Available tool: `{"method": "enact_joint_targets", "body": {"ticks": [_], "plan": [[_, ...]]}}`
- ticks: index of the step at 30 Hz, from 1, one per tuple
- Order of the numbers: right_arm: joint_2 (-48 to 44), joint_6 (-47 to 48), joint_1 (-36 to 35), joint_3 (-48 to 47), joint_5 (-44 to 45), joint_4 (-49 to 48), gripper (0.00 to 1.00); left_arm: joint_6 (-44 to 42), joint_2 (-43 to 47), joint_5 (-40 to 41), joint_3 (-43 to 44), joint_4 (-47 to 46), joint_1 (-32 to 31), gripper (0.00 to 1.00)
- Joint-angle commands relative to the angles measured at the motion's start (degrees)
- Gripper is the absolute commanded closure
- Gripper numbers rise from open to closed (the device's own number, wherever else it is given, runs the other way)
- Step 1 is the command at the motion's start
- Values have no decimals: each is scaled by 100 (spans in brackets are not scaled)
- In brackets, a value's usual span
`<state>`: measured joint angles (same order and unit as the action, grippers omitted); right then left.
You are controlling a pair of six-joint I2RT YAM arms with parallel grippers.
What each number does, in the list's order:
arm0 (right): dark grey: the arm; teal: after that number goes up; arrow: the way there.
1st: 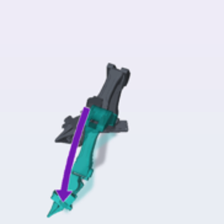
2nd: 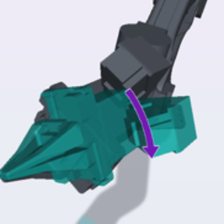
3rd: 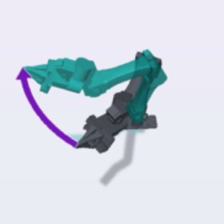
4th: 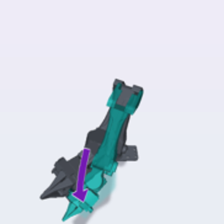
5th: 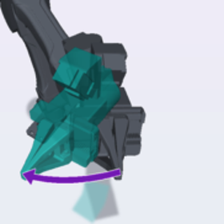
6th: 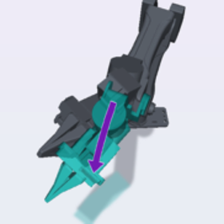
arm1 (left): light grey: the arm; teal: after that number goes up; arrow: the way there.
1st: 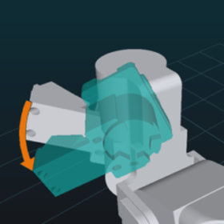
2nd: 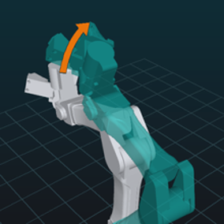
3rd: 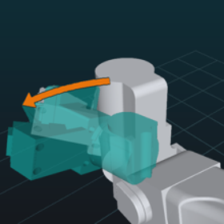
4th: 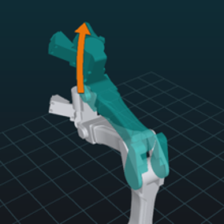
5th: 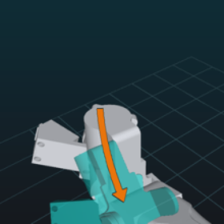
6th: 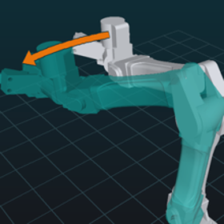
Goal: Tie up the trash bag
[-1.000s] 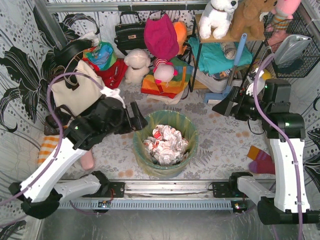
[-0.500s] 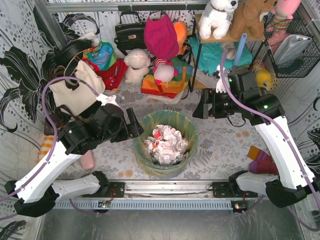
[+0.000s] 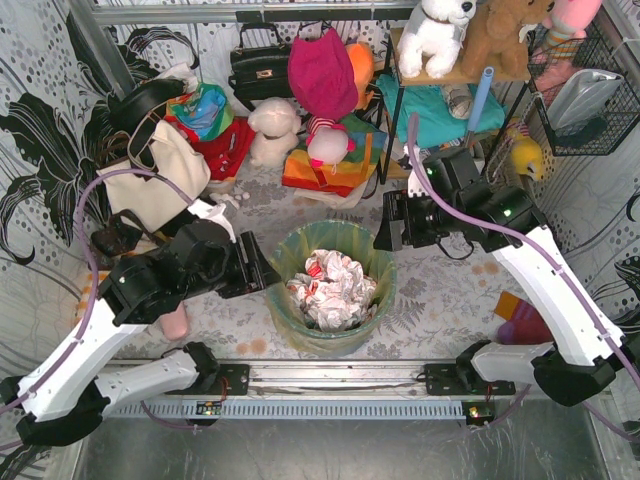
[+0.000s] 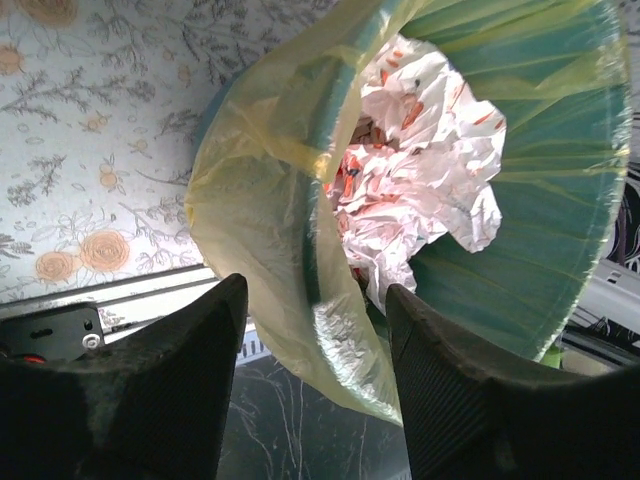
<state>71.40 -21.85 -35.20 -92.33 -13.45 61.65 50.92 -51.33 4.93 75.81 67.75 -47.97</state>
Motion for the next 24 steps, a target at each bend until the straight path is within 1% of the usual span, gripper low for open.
{"method": "enact_joint_targets", "body": {"ticks": [1, 5, 7, 10, 15, 20, 22, 24], "plan": [[55, -141, -90, 221, -8, -3, 37, -35, -25, -334, -274, -244, -20, 36], [67, -168, -139, 479, -120, -144, 44, -16, -26, -338, -424, -287, -20, 45], [74, -187, -149, 590, -197, -214, 48, -9, -22, -349, -435, -295, -20, 48], [76, -193, -154, 682, -263, -273, 53, -20, 0, -334, -448, -336, -20, 56], [76, -238, -159, 800, -282, -347, 65, -18, -11, -349, -497, -373, -20, 64], [85, -293, -163, 850, -274, -446, 81, -29, -81, -121, -462, -415, -20, 81], [94, -323, -163, 825, -265, -480, 88, -48, -151, -84, -426, -505, -20, 90], [80, -367, -163, 787, -236, -523, 95, -72, -263, 19, -331, -539, -20, 95]]}}
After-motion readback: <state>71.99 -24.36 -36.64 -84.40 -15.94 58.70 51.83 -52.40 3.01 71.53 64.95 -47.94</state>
